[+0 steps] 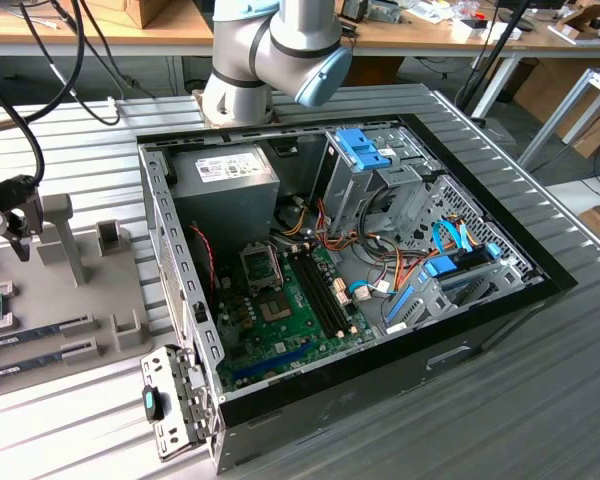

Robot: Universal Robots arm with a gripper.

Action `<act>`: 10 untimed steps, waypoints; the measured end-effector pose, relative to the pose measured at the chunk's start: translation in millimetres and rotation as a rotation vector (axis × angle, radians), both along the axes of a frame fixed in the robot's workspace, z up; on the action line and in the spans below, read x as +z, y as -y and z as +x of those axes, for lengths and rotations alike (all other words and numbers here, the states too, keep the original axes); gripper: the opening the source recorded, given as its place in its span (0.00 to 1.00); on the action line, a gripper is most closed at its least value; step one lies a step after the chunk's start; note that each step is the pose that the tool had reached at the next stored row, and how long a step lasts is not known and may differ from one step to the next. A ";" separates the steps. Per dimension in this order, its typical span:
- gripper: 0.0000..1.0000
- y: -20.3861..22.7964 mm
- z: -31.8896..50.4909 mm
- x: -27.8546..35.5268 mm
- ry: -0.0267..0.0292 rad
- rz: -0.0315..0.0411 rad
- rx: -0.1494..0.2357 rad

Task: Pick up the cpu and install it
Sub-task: 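Pick up the cpu and move it towards the insertion slot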

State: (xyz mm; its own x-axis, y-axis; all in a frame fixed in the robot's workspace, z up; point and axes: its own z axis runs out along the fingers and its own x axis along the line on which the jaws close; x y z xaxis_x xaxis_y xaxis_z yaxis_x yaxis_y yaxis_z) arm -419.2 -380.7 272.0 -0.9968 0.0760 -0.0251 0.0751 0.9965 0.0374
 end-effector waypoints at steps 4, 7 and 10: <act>0.72 0.0 0.0 -1.0 -0.0001 0.0000 0.000; 0.72 0.0 0.0 -1.5 0.0000 0.0000 0.000; 0.72 0.0 0.0 -2.1 -0.0001 0.0000 0.000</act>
State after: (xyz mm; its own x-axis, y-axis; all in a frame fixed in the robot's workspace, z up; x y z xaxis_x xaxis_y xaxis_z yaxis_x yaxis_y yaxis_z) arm -419.2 -380.7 269.9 -0.9968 0.0760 -0.0250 0.0751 0.9965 0.0374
